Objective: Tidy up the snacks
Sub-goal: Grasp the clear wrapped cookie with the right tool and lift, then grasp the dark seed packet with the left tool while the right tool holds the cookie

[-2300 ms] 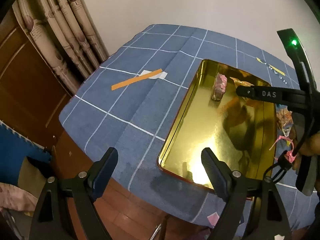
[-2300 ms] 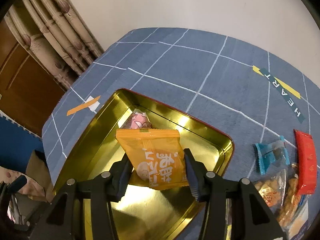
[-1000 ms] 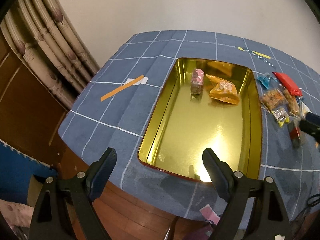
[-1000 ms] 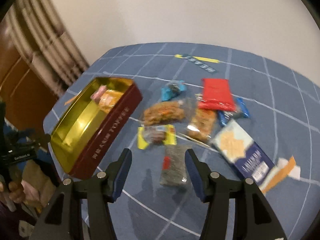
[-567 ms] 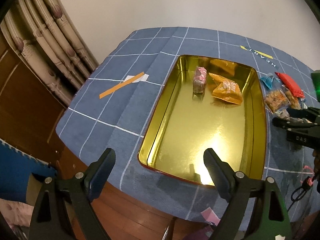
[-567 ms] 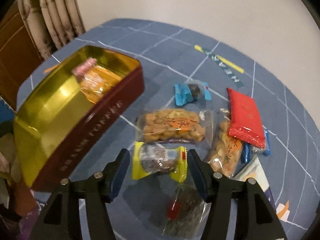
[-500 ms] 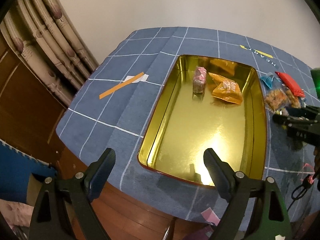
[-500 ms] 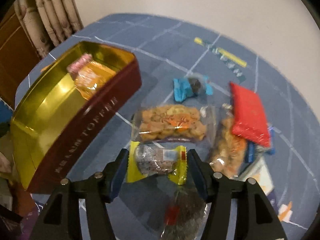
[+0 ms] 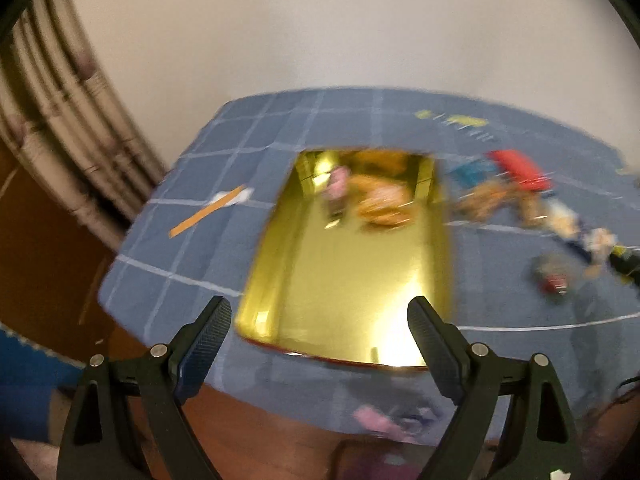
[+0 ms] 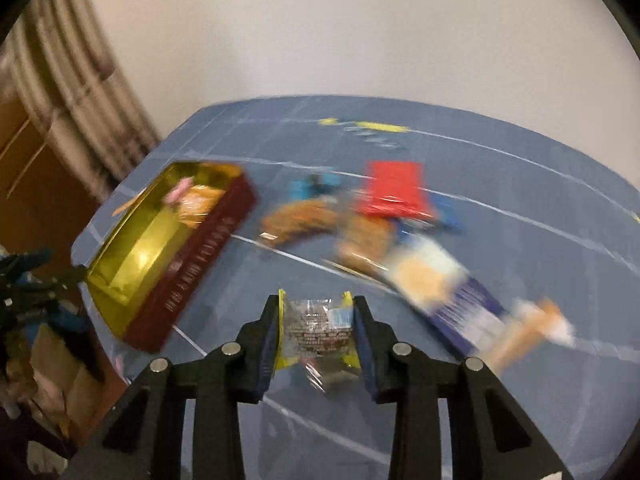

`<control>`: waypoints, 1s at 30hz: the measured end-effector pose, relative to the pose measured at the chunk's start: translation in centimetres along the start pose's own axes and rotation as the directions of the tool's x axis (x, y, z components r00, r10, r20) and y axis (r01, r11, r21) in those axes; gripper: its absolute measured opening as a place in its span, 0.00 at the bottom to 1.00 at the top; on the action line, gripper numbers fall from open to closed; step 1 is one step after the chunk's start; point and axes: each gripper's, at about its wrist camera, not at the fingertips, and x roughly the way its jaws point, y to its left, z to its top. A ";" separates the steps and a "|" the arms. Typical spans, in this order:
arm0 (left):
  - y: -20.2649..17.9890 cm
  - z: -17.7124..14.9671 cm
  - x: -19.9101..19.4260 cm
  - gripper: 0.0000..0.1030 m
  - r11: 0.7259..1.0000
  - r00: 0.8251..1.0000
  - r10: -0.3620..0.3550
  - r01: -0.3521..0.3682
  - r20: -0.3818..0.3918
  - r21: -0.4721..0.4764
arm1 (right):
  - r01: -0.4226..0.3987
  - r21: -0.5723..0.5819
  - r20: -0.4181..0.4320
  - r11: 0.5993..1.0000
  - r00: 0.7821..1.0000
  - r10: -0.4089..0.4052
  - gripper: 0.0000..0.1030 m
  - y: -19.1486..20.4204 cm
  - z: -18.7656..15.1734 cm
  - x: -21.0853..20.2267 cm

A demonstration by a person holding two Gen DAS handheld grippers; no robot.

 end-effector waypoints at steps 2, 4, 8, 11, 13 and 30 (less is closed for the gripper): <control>-1.7 0.3 -1.1 0.90 0.997 0.998 -0.062 0.061 0.008 0.040 | 0.046 0.034 0.014 0.998 0.999 -0.047 0.34 -2.3 -1.5 -1.5; -4.4 0.7 -1.7 0.91 0.985 0.990 -0.141 0.142 -0.012 0.100 | 0.084 0.078 0.023 0.993 0.996 -0.086 0.34 -4.6 -3.1 -2.7; -9.9 1.4 -0.6 0.91 0.937 0.949 -0.282 0.304 -0.142 0.174 | 0.113 0.140 0.030 0.984 0.993 -0.118 0.34 -7.4 -5.1 -3.2; -13.3 2.0 1.8 0.91 0.902 0.887 -0.371 0.415 -0.276 0.119 | 0.114 0.152 0.040 0.982 0.992 -0.121 0.34 -8.4 -6.5 -3.7; -14.8 2.8 3.7 0.91 0.903 0.861 -0.383 0.426 -0.335 0.060 | 0.090 0.164 0.049 0.982 0.994 -0.099 0.34 -8.9 -7.1 -3.9; -21.5 4.0 13.8 0.69 0.930 0.772 -0.366 0.316 -0.520 -0.186 | -0.016 0.212 0.094 0.977 0.996 -0.004 0.34 -11.3 -7.7 -4.5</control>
